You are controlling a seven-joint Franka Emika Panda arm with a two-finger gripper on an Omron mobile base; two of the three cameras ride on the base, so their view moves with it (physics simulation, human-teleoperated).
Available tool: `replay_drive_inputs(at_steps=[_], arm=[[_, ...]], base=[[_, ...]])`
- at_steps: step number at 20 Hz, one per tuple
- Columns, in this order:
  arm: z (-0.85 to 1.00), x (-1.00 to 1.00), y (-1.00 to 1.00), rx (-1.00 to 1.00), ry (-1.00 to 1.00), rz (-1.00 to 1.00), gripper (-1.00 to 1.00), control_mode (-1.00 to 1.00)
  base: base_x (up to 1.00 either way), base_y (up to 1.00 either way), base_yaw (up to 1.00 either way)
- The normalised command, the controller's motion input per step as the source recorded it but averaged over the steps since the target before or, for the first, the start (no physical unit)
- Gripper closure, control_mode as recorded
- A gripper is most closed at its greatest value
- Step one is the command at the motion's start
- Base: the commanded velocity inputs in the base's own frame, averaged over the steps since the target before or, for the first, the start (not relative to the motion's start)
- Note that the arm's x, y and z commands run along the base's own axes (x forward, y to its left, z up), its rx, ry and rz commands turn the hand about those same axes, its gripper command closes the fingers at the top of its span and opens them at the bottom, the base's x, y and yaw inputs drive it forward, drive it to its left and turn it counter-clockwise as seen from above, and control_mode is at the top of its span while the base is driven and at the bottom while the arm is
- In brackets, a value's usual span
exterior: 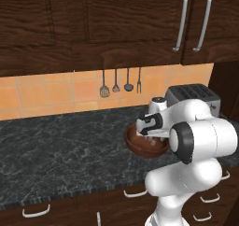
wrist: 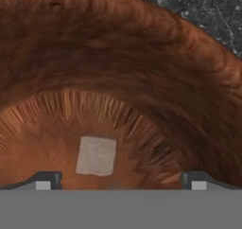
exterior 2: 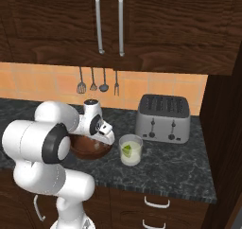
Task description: Grab a lemon wedge from the fridge and one ice cube from the ice bowl, and put them in the glass of lemonade.
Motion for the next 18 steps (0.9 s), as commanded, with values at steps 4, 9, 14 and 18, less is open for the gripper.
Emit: replay_drive_inputs(at_steps=[4, 9, 14, 18], arm=[[-0.34, -0.26, 0.39, -0.13, -0.07, 0.04, -1.0, -1.0], [-0.03, -0.04, 0.25, -0.05, -0.04, 0.02, -1.0, -1.0], [0.0, 0.51, 0.0, 0.0, 0.0, 0.0, -1.0, -1.0], [-0.18, 0.19, 0.0, -0.01, 0.0, 0.0, -1.0, -1.0]], base=[[0.0, 0.0, 0.0], [0.0, 0.0, 0.0], [0.0, 0.0, 0.0], [0.0, 0.0, 0.0]])
